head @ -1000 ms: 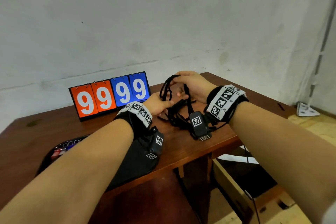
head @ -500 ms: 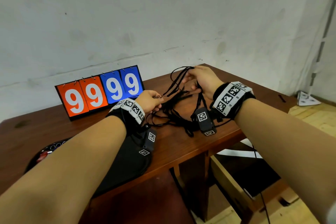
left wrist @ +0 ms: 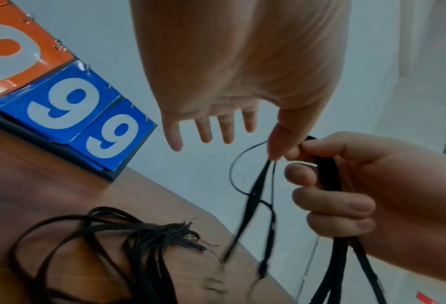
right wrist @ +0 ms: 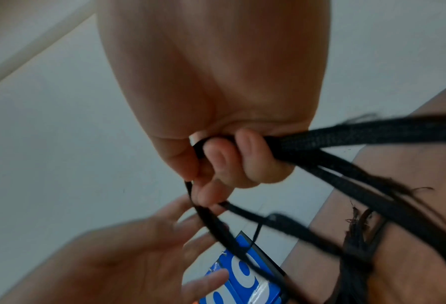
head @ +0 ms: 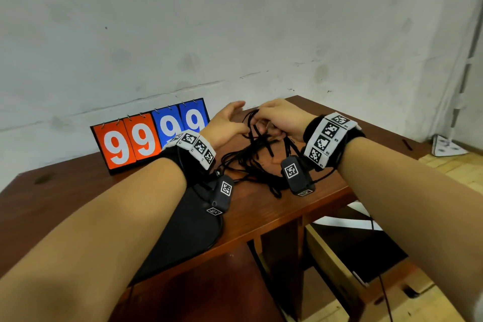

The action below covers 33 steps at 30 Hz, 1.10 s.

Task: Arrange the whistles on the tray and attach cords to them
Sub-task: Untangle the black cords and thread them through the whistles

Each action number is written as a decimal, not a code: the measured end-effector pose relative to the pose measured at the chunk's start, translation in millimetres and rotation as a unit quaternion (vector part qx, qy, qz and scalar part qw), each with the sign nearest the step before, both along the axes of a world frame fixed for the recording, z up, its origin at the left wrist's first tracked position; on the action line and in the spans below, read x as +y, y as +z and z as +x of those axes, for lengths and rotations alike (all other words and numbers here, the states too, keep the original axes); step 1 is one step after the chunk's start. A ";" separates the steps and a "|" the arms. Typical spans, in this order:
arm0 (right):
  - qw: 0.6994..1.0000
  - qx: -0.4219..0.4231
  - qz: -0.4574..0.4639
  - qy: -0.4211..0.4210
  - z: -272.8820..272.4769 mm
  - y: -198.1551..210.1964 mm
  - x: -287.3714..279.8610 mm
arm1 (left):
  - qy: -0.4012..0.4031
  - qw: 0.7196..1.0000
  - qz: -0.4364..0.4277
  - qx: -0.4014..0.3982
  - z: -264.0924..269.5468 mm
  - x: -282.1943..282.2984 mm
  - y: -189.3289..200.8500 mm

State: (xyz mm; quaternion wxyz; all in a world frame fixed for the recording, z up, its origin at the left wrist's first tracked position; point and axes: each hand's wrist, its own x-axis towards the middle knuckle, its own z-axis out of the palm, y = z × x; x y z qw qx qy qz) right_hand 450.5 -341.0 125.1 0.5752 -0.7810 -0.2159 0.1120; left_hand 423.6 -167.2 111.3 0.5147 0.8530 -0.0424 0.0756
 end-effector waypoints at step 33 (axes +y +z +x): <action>0.995 0.086 0.044 -0.001 -45.3 0.9 1.1 | 0.063 0.987 -0.087 0.119 -73.4 19.3 19.3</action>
